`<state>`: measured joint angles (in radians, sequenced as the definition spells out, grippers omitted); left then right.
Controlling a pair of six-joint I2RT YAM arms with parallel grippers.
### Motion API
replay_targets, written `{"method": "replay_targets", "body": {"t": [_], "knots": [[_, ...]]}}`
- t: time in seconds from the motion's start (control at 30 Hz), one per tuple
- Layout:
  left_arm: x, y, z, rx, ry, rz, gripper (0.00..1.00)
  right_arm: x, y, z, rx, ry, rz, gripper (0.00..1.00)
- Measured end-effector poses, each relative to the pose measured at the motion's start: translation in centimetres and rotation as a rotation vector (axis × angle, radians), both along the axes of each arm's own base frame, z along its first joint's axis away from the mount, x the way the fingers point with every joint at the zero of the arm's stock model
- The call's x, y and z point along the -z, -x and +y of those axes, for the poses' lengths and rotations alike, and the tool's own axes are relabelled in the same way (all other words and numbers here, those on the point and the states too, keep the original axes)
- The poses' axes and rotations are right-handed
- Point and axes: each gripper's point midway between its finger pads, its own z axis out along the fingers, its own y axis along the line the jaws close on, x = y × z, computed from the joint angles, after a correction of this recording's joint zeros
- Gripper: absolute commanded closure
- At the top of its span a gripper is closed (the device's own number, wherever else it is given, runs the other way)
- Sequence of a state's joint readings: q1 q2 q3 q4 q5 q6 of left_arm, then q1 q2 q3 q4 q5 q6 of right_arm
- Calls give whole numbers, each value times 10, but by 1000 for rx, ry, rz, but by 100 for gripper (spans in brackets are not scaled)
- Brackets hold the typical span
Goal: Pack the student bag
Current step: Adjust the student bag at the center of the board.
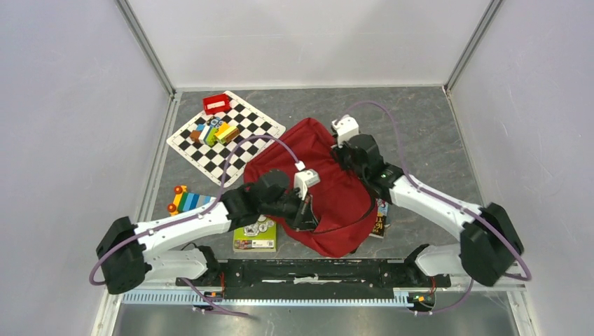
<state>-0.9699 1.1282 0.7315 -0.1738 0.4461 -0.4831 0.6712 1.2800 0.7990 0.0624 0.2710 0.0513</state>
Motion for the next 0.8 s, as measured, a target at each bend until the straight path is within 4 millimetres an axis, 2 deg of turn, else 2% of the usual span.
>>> {"method": "replay_targets", "body": {"t": [0.03,0.07,0.1,0.13,0.17,0.23,0.37,0.53,0.67,0.73,0.8], "knots": [[6,2,-5,9,-17,1,77,0,-7,8,-22,12,4,96],[11,2,-8,8,-33,1,53,1,-11,14,-37,19,8,86],[17,-1,-9,-3,-51,1,35,3,-15,19,-50,26,14,71],[21,-1,-10,-3,-62,-8,26,4,-19,24,-62,37,18,55],[23,-3,-10,-16,-72,-16,16,6,-22,26,-70,51,20,44],[24,-12,-8,-67,-87,-45,3,5,-26,28,-74,71,25,31],[13,-34,9,-201,-119,-122,0,-12,-33,31,-78,88,7,19],[-24,-60,41,-391,-101,-196,0,-28,-27,43,-134,46,26,19],[-32,-86,79,-588,-88,-169,0,-30,0,64,-238,-52,96,23],[-22,-101,101,-693,-98,-127,0,-29,22,78,-302,-102,133,26],[-3,-110,124,-792,-138,-73,0,-24,49,94,-369,-132,173,29]]}}
